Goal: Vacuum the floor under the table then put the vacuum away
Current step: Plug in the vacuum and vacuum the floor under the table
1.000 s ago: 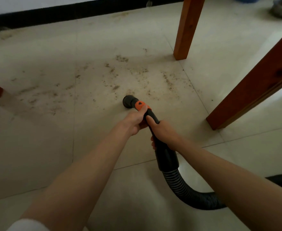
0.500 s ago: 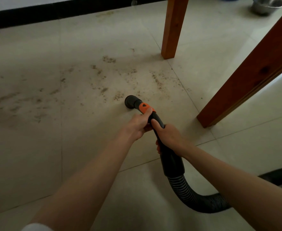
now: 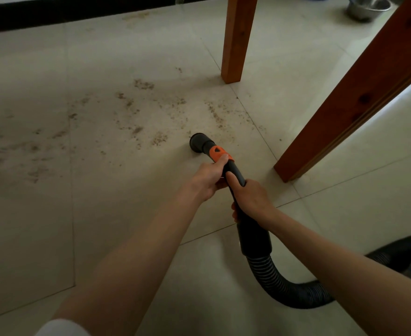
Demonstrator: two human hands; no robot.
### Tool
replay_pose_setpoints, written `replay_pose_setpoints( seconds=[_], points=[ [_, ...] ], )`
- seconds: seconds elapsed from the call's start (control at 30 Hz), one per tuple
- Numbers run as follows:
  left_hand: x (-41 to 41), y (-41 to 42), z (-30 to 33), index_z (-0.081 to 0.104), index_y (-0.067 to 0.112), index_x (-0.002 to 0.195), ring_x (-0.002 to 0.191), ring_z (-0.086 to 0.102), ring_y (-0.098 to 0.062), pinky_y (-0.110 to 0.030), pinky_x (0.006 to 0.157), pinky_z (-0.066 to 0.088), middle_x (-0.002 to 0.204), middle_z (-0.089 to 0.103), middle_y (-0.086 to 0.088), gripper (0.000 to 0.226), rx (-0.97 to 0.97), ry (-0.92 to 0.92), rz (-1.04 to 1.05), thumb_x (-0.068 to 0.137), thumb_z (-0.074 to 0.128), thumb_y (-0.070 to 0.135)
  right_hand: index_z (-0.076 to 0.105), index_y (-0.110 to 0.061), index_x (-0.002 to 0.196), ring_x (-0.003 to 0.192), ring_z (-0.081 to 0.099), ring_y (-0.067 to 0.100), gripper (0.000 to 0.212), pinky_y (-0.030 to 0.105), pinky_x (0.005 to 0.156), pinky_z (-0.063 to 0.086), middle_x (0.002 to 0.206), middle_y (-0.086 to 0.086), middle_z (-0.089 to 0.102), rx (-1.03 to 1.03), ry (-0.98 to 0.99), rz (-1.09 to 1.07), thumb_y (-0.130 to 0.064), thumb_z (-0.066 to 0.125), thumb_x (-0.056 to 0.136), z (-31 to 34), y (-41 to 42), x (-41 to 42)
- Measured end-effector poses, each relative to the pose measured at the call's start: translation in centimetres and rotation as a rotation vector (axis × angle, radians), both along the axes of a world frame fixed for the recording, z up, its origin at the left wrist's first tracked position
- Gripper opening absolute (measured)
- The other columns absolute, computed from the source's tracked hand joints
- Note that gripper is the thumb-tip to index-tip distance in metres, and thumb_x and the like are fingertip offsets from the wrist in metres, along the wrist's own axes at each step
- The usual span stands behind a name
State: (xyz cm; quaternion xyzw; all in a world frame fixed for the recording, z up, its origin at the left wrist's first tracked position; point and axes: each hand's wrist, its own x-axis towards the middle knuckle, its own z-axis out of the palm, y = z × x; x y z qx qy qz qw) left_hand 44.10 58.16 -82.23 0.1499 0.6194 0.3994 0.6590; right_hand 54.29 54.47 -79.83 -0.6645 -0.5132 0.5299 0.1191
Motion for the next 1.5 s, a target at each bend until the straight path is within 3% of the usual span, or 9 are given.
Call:
replay_pose_setpoints(
  seconds=[0.27,0.6,0.87,1.0,1.13,1.23,1.33,1.43,1.5],
  points=[
    [1.4,0.9,0.0,0.051,0.006,0.08,0.074,0.057,-0.019,-0.032,0.072,0.051,0.085,0.057,-0.008,0.028,-0.012,-0.015,-0.013,0.097,0.05,0.027,0.053,-0.002,0.096,0.042,0.056,0.017,0.05,0.021,0.04,0.047,0.066,0.009,0.06,0.01,-0.02,-0.053,-0.051,0.041,0.096,-0.2,0.2,0.8],
    [3.3,1.5,-0.4,0.05,0.008,0.081,0.075,0.056,-0.017,-0.03,0.07,0.051,0.085,0.056,-0.006,0.027,-0.034,0.01,-0.07,0.096,0.05,0.031,0.053,-0.003,0.095,0.043,0.056,0.017,0.052,0.025,0.046,0.049,0.063,0.008,0.057,0.003,-0.024,-0.121,-0.053,0.04,0.095,-0.5,0.0,2.1],
    [5.3,1.8,0.2,0.051,0.005,0.105,0.076,0.057,-0.017,-0.027,0.064,0.052,0.088,0.056,-0.006,0.029,-0.032,0.004,-0.129,0.096,0.049,0.033,0.049,-0.01,0.081,0.046,0.057,0.02,0.047,0.034,0.057,0.055,0.065,0.01,0.057,0.006,-0.045,-0.215,-0.053,0.04,0.095,-0.4,0.1,3.2],
    [5.9,2.0,0.3,0.05,0.005,0.106,0.086,0.057,-0.021,-0.033,0.079,0.052,0.091,0.056,-0.008,0.028,-0.023,-0.028,-0.15,0.097,0.047,0.032,0.051,-0.008,0.096,0.048,0.059,0.02,0.049,0.035,0.058,0.056,0.07,0.01,0.06,0.034,-0.098,-0.215,-0.056,0.039,0.094,-1.0,0.2,3.6],
    [5.2,1.9,0.7,0.055,0.01,0.091,0.075,0.053,-0.016,-0.028,0.065,0.048,0.086,0.054,-0.006,0.019,-0.026,-0.092,-0.134,0.096,0.047,0.026,0.052,-0.004,0.105,0.05,0.061,0.02,0.056,0.034,0.056,0.057,0.07,0.009,0.06,0.087,-0.142,-0.131,-0.057,0.039,0.093,-1.2,0.2,3.1],
    [3.6,1.6,0.7,0.049,0.01,0.081,0.071,0.051,-0.017,-0.028,0.065,0.046,0.079,0.051,-0.007,0.031,-0.033,-0.044,-0.108,0.099,0.042,0.033,0.049,-0.004,0.11,0.046,0.059,0.016,0.053,0.026,0.044,0.05,0.074,0.009,0.06,0.068,-0.084,-0.023,-0.054,0.04,0.095,-0.9,0.2,2.1],
    [1.4,0.9,0.6,0.044,0.011,0.076,0.064,0.044,-0.016,-0.028,0.061,0.041,0.072,0.042,-0.005,0.033,-0.058,-0.033,-0.077,0.1,0.041,0.035,0.046,-0.007,0.105,0.045,0.059,0.016,0.047,0.028,0.048,0.052,0.079,0.009,0.061,0.046,-0.036,0.075,-0.053,0.042,0.094,-0.7,-0.2,0.7],
    [-0.9,0.0,0.5,0.044,0.008,0.08,0.065,0.045,-0.017,-0.028,0.059,0.041,0.073,0.043,-0.006,0.029,-0.044,-0.002,0.032,0.099,0.04,0.029,0.046,-0.01,0.096,0.045,0.059,0.016,0.041,0.028,0.05,0.052,0.077,0.007,0.061,0.069,-0.007,0.166,-0.051,0.045,0.094,-0.8,-0.6,-0.8],
    [-2.4,-0.5,0.3,0.047,0.002,0.098,0.072,0.051,-0.018,-0.03,0.062,0.044,0.082,0.051,-0.007,0.03,-0.011,0.014,0.118,0.101,0.036,0.03,0.048,-0.012,0.088,0.045,0.059,0.013,0.039,0.025,0.05,0.051,0.072,0.004,0.062,0.079,0.023,0.255,-0.05,0.047,0.094,-1.1,-0.5,-1.6]
  ],
)
